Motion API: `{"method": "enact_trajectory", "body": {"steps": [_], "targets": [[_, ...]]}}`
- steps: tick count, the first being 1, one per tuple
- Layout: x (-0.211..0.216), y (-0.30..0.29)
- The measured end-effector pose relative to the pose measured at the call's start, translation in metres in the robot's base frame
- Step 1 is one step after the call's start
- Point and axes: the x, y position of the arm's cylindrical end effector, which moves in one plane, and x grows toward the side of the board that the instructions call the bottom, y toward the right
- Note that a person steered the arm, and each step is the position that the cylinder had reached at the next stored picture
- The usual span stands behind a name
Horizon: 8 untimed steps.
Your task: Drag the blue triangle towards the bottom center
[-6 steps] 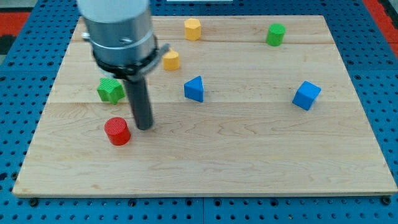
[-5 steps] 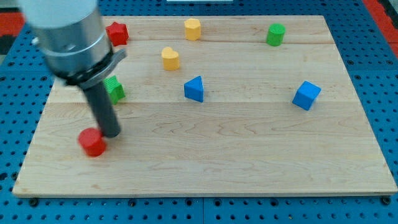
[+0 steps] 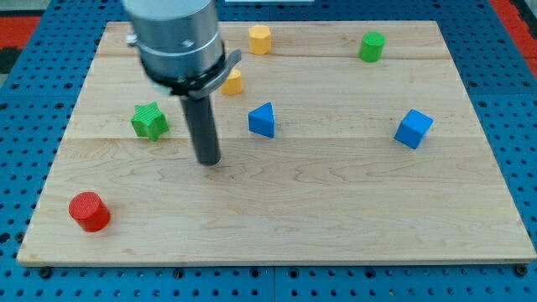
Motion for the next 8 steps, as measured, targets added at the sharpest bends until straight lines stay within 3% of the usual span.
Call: {"method": "enact_trajectory", "body": {"steps": [2,3,4,6,7,8], "targets": [[-0.009,-0.043],[-0.036,-0.02],[-0.071,0.057],[-0.017,0.124],[-0.01,0.169],[0.004,0.113]]}}
